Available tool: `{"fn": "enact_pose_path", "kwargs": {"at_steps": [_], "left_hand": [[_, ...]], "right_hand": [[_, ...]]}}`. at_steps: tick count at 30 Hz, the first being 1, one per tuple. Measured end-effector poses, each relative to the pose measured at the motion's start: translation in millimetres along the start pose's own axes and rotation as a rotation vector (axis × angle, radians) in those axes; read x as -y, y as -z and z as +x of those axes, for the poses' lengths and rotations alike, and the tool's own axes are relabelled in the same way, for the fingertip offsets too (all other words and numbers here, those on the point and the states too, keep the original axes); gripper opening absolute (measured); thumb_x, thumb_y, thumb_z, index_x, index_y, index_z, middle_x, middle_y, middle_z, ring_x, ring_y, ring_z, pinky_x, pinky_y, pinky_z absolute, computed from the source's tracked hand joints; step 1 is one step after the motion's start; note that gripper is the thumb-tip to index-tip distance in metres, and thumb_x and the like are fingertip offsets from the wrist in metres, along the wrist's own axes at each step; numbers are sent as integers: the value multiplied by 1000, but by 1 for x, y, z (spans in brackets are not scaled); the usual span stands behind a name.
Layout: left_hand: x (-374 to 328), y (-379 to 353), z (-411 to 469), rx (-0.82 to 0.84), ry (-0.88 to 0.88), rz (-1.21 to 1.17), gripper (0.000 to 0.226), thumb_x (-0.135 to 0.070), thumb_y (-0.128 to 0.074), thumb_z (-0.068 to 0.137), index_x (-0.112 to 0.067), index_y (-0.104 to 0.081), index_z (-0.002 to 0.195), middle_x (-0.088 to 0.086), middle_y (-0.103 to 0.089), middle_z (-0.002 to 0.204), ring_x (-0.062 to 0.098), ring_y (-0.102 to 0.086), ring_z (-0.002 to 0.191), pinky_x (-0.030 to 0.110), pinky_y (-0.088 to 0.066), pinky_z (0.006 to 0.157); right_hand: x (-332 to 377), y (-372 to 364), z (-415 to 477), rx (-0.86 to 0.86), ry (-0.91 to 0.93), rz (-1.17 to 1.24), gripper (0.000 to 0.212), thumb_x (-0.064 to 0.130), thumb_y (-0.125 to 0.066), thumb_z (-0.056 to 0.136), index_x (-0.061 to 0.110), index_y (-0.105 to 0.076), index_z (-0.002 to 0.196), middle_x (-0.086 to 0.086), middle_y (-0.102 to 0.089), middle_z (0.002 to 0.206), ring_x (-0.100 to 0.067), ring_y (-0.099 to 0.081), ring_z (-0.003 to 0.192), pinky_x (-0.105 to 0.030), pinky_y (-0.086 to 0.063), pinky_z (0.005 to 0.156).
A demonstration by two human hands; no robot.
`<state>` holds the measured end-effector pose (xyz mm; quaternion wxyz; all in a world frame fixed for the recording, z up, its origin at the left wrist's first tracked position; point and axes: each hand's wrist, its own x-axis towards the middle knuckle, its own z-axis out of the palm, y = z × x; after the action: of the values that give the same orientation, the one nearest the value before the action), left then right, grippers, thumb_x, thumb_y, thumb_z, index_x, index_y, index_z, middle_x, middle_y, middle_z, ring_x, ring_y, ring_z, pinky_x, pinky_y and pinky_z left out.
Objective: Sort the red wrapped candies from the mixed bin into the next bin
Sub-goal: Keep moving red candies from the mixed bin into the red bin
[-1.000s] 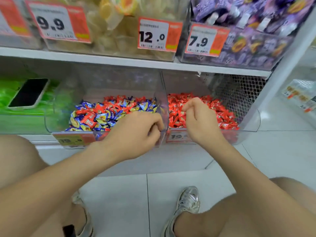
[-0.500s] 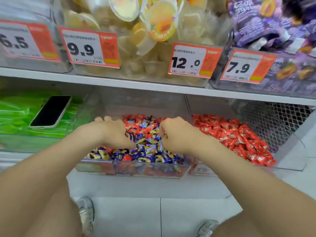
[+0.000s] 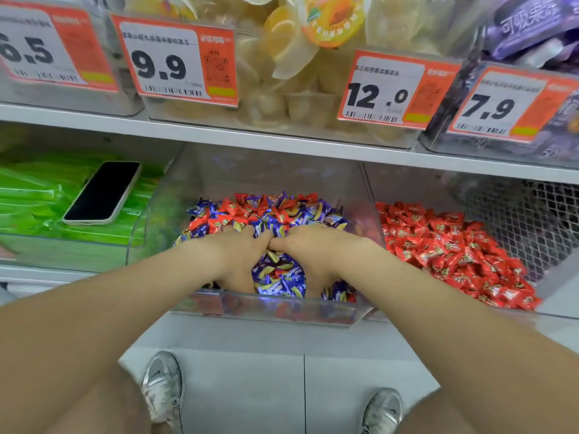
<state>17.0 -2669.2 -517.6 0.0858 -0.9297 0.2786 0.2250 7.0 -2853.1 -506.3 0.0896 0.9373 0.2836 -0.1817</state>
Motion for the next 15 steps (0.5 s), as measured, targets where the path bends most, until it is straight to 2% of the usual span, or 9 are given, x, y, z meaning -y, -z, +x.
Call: {"fn": "enact_pose_path", "kwargs": {"at_steps": [2, 4, 6, 8, 10, 11, 13, 14, 15], "left_hand": [[4, 2, 5, -78, 8, -21, 93, -66, -82, 66, -26, -34, 134, 5, -50, 113, 31, -55, 103, 45, -54, 87], [12, 7, 6, -191, 28, -68, 90, -74, -80, 62, -31, -34, 126, 3, -55, 110, 30, -60, 100, 45, -56, 85], [19, 12, 5, -278, 47, -81, 94, -76, -77, 64, -32, -31, 133, 1, -52, 112, 31, -62, 105, 46, -56, 84], [23, 17, 6, -299, 77, -55, 101, -72, -79, 68, -31, -27, 145, 4, -47, 123, 35, -60, 114, 48, -56, 85], [22, 22, 5, -298, 139, 1, 104, -71, -81, 71, -30, -28, 151, 9, -41, 136, 39, -52, 126, 52, -54, 90], [20, 25, 2, -304, 172, 19, 103, -71, -81, 72, -29, -30, 151, 10, -39, 139, 40, -47, 129, 53, -53, 92], [13, 29, -5, -340, 203, 66, 95, -67, -82, 74, -27, -35, 148, 10, -39, 141, 40, -41, 131, 55, -49, 96], [11, 31, -8, -380, 166, 95, 88, -62, -83, 75, -27, -40, 143, 8, -42, 138, 38, -41, 130, 53, -48, 97], [9, 32, -10, -417, 77, 103, 77, -56, -85, 76, -29, -46, 137, 4, -45, 134, 33, -44, 127, 50, -47, 97]], "right_hand": [[-5, -3, 5, -85, -30, 102, 100, 44, -96, 57, 30, -47, 143, 9, -50, 80, -19, -53, 76, -37, -47, 64], [-8, -6, 11, -227, -88, 122, 89, 42, -90, 60, 31, -48, 138, 4, -58, 85, -24, -62, 81, -38, -52, 66], [-10, -3, 14, -321, -142, 191, 88, 40, -89, 64, 30, -48, 141, -3, -65, 99, -34, -67, 95, -40, -55, 71], [-13, 9, 12, -379, -183, 231, 94, 47, -94, 67, 28, -46, 146, -9, -68, 115, -38, -67, 106, -44, -57, 81], [-15, 21, 3, -379, -266, 177, 97, 52, -94, 69, 28, -44, 148, -13, -65, 122, -39, -65, 108, -46, -57, 84], [-15, 25, -1, -388, -295, 146, 87, 50, -92, 72, 26, -48, 143, -12, -64, 119, -39, -65, 104, -46, -57, 83], [-12, 28, -9, -427, -269, 137, 47, 36, -89, 76, 25, -62, 113, -7, -67, 103, -34, -66, 93, -42, -58, 77], [-11, 30, -15, -394, -234, 169, 29, 29, -87, 75, 26, -67, 95, -1, -70, 92, -26, -68, 86, -39, -59, 75], [-11, 30, -20, -299, -204, 209, 19, 24, -87, 72, 24, -71, 83, 5, -71, 78, -18, -68, 77, -35, -60, 71]]}}
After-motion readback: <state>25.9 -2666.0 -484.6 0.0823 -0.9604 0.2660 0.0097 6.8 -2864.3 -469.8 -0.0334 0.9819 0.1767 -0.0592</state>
